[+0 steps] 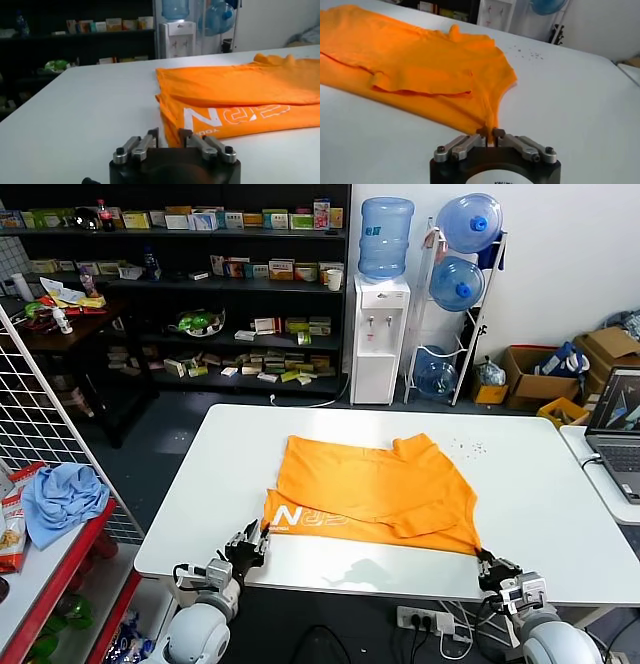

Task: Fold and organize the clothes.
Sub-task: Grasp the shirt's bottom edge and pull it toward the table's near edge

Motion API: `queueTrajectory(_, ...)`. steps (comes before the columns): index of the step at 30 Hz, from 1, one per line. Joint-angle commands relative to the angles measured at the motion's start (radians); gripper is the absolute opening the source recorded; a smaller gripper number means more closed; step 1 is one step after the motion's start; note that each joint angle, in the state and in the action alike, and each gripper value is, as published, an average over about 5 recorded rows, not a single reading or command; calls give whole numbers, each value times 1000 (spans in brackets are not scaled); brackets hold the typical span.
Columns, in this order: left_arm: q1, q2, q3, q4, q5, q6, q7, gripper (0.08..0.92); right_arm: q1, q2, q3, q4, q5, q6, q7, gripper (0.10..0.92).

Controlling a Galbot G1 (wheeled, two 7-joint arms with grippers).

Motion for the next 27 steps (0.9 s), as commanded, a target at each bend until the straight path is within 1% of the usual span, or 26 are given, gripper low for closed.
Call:
queueTrajectory(1, 19, 10, -2, -31, -7, -4, 7, 270, -16, -8, 4, 19, -1, -8, 5, 124)
queueTrajectory(7, 54, 30, -8, -100, -38, 15, 10, 111, -64, -48, 12, 81, -1, -15, 13, 125)
queueTrajectory(10, 69, 27, -14, -126, -44, 12, 7, 89, -82, -65, 13, 90, -1, -14, 12, 125)
queueTrajectory(16, 52, -13, -22, -96, -38, -16, -1, 95, -80, -73, 11, 72, 0, -10, 12, 125)
queueTrajectory(20, 37, -26, -10, -68, -40, -16, 1, 172, -75, -73, 7, 70, 2, -11, 12, 125)
queueTrajectory(27, 31, -46, 6, -30, -41, -9, -1, 380, -68, -73, 5, 64, 3, -12, 12, 125)
